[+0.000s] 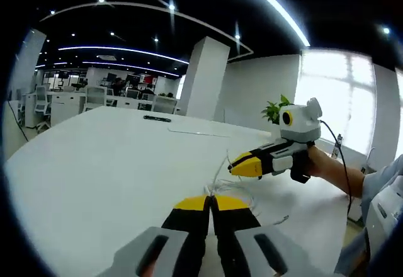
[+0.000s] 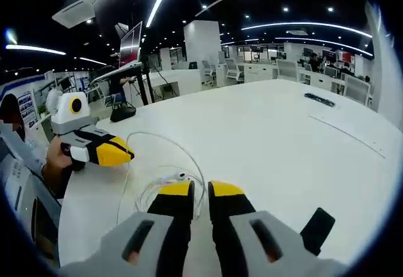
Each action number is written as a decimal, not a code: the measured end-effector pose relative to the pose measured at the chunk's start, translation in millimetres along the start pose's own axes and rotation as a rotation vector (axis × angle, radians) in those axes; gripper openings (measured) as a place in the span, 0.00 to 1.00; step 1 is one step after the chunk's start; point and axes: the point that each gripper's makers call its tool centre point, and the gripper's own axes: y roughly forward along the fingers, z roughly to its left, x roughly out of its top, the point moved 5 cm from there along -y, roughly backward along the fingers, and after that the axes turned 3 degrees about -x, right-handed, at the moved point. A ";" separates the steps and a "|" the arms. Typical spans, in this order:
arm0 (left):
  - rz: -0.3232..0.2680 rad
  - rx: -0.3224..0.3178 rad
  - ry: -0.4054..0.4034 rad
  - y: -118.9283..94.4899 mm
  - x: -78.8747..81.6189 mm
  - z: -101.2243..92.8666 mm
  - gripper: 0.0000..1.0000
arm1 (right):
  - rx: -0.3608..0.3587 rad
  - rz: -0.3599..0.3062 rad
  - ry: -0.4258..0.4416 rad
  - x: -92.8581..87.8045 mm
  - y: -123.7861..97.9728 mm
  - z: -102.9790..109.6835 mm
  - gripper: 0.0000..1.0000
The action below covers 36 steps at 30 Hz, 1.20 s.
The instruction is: Peel open the Velcro strap on the desktop, arrange the wired earphones neatly onto it, and close the Velcro strap to secure them.
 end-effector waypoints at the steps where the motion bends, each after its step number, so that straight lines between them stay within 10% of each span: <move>1: 0.001 0.000 0.000 0.2 -0.3 -0.1 0.06 | 0.002 0.000 0.000 0.1 0.3 0.8 0.11; 19: 0.024 -0.006 0.070 -1.8 -10.0 -4.5 0.08 | 0.012 -0.032 0.010 1.3 -1.7 3.5 0.05; 36: 0.050 0.043 0.366 -30.0 -1.6 -0.9 0.20 | -0.020 -0.061 0.013 4.6 -7.6 7.0 0.04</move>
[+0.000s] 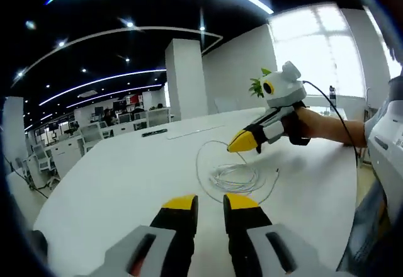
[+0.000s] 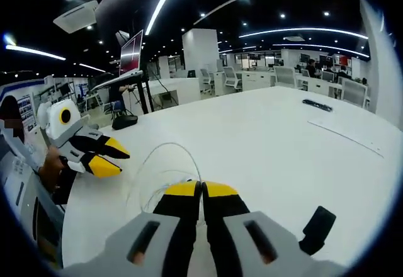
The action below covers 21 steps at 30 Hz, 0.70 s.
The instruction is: Peel open the Velcro strap on the desktop, arrange the wired earphones neatly onto it, and close the Velcro strap to secure them.
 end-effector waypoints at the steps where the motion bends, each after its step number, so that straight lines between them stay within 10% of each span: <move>1: -0.006 0.005 0.014 -2.1 2.3 1.4 0.20 | -0.002 0.001 0.002 -0.2 0.7 -0.1 0.04; 10: -0.038 -0.011 0.132 3.4 32.9 16.9 0.20 | -0.019 -0.003 0.006 -0.3 6.2 -3.9 0.04; 21: 0.041 -0.119 0.407 77.8 53.5 19.5 0.18 | -0.040 -0.006 -0.019 1.6 8.3 -7.4 0.04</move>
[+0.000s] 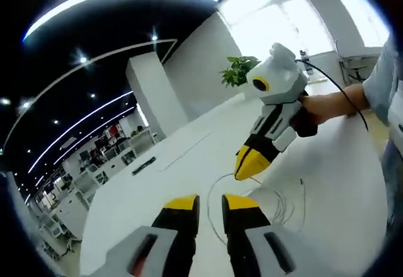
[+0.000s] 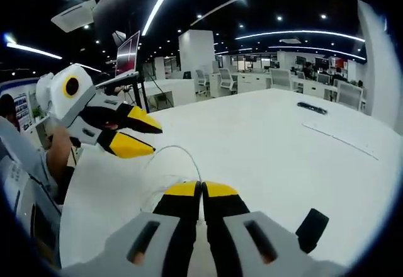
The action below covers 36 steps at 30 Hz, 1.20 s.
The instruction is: Peel open the Velcro strap on the desktop, arrange the wired earphones neatly onto it, and close the Velcro strap to secure them.
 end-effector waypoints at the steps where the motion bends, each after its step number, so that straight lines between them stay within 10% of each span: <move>1: -0.006 -0.017 0.031 5.2 2.0 1.1 0.18 | -0.003 0.004 -0.001 0.4 0.2 -0.8 0.04; 10: -0.009 -0.050 0.158 29.4 0.9 10.0 0.18 | -0.049 0.044 0.029 7.5 0.4 -8.4 0.04; 18: 0.000 0.042 0.234 31.3 -12.6 1.4 0.18 | 0.032 -0.009 0.148 3.4 -4.4 0.6 0.04; 25: -0.054 0.167 0.393 24.6 -1.0 -1.9 0.18 | -0.009 -0.007 0.088 0.2 -5.5 5.4 0.04; 36: -0.029 0.163 0.491 27.3 -7.7 -10.4 0.16 | 0.007 -0.041 0.101 -2.3 -11.4 11.5 0.04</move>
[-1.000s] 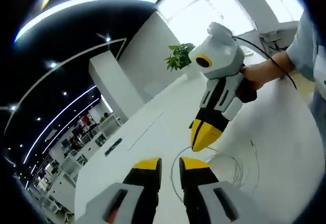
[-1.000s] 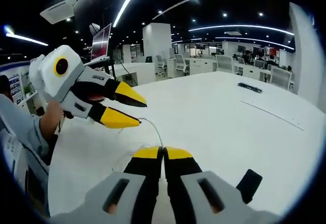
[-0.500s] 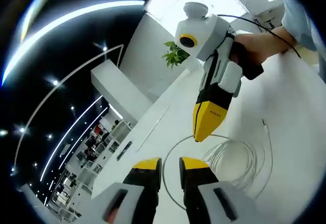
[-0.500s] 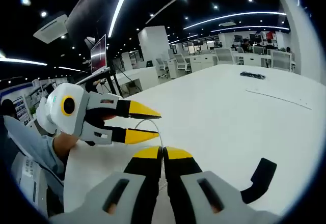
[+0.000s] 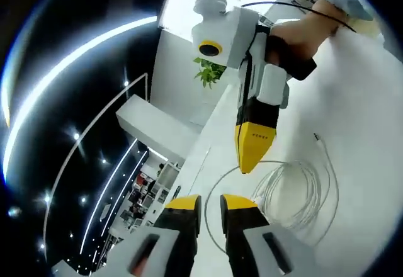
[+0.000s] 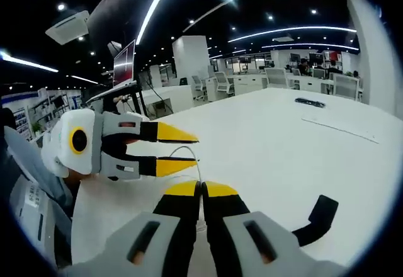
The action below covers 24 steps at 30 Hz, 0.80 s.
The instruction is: Peel open the Velcro strap on the desktop, arrange the wired earphones neatly onto it, and close the Velcro strap to secure them.
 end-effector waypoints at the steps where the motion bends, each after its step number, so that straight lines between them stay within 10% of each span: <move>1: 0.003 -0.001 0.008 -0.3 0.0 -0.6 0.15 | 0.014 -0.006 0.021 0.0 -0.7 1.5 0.04; 24: -0.012 -0.027 0.069 -2.4 6.2 -10.0 0.07 | 0.039 -0.005 0.021 -2.6 -2.9 5.1 0.04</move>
